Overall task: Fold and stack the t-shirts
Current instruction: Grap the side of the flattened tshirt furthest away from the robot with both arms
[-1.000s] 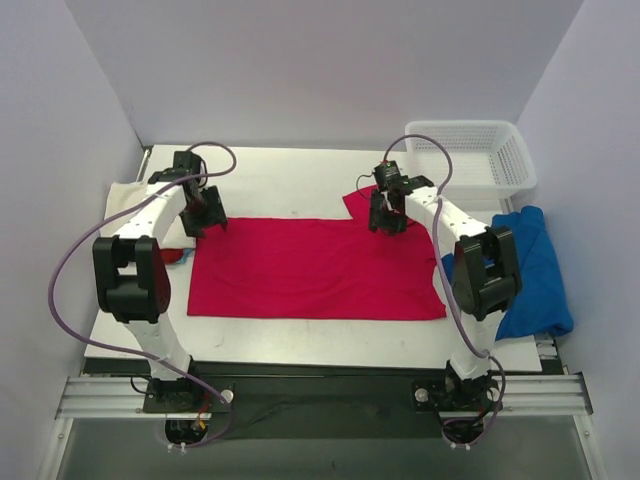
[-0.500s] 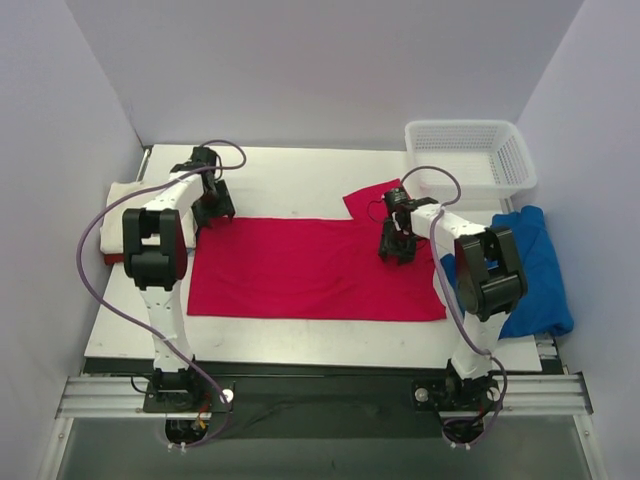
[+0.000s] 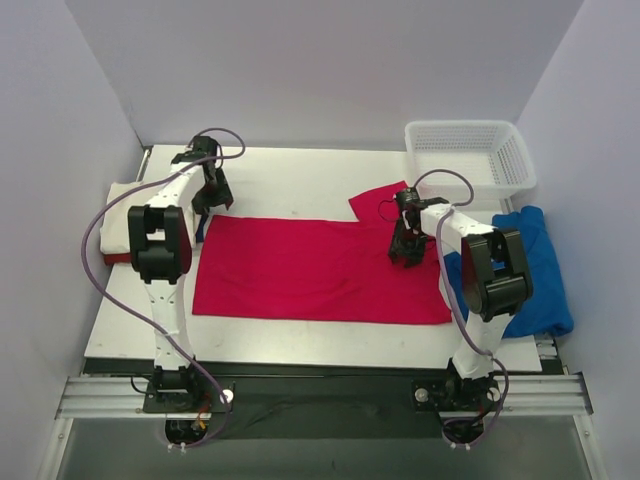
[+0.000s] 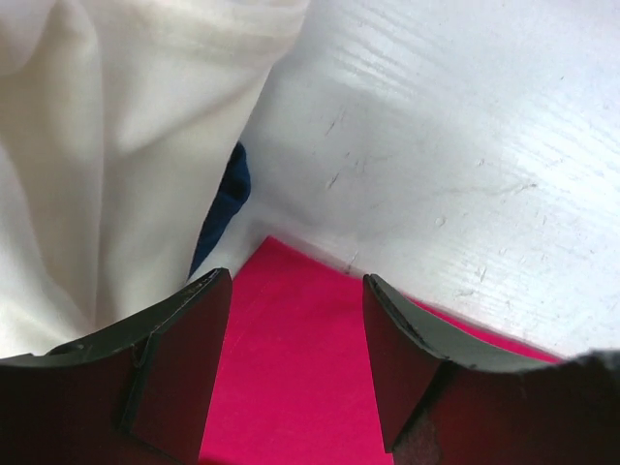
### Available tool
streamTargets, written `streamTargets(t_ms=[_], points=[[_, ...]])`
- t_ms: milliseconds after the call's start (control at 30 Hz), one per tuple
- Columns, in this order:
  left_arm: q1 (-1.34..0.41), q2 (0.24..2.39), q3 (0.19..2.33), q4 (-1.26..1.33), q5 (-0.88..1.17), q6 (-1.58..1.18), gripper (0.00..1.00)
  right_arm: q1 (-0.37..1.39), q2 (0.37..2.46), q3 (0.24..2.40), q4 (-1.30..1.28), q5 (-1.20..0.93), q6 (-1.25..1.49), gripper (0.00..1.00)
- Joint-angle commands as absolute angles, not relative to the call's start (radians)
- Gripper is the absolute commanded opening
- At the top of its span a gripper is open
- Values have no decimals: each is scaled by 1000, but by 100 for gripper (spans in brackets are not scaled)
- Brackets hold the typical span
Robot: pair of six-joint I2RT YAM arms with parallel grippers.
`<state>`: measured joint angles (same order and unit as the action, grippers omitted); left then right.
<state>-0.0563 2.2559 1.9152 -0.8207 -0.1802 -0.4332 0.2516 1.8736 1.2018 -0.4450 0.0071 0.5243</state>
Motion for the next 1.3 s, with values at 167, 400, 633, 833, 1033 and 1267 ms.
streamTargets(t_ms=[167,400,633,833,1033,1267], points=[[-66,2345,2019,-897,-193,-443,64,242,1896,1195,-555,57,518,35],[-66,2347,2006,-897,-187,-442,36,245,1887,1197,-555,61,525,34],[-66,2349,2019,-916,-195,-437,9,244,1861,1218,-561,83,526,34],[-64,2332,2031,-923,-192,-428,5,244,1830,1265,-577,103,514,34],[-66,2301,2029,-925,-204,-423,56,244,1829,1259,-583,104,515,34],[-66,2305,2068,-916,-199,-420,58,244,1818,1232,-581,132,517,34]])
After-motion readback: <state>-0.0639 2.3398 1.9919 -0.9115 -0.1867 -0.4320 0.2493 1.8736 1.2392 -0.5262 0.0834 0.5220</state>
